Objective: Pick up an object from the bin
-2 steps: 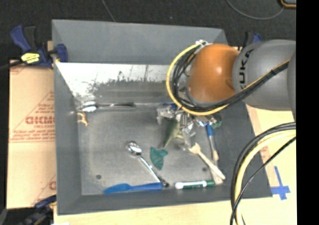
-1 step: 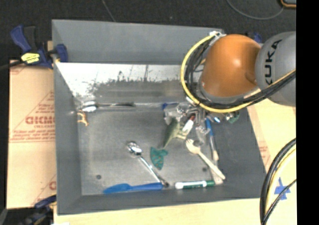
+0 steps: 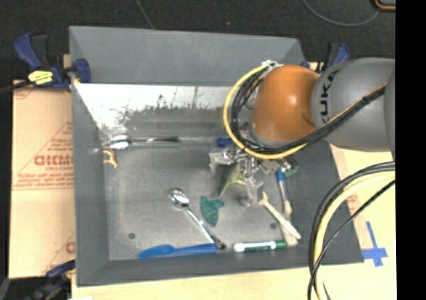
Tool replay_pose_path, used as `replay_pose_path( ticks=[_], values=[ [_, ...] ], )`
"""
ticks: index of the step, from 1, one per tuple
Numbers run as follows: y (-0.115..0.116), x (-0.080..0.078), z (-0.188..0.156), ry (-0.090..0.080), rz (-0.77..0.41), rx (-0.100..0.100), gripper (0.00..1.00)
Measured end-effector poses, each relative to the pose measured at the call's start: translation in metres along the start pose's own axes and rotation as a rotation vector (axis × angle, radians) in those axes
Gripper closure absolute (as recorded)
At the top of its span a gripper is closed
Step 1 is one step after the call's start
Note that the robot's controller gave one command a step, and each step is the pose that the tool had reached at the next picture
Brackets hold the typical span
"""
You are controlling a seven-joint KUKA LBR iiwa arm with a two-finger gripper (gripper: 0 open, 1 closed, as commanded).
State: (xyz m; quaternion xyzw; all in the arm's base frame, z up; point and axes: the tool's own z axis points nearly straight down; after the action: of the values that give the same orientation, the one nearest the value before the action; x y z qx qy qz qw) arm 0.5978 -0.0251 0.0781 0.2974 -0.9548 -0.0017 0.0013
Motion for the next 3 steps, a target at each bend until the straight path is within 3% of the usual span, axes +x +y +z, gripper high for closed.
replay_pose_path(
  ticks=[1, 2, 3],
  values=[
    [-0.026, -0.007, 0.006, -0.016, -0.454, 0.019, 0.0],
    [-0.002, -0.001, -0.001, -0.005, -0.014, 0.002, 1.0],
    [-0.002, -0.001, -0.001, -0.005, -0.014, 0.003, 1.0]
  ],
)
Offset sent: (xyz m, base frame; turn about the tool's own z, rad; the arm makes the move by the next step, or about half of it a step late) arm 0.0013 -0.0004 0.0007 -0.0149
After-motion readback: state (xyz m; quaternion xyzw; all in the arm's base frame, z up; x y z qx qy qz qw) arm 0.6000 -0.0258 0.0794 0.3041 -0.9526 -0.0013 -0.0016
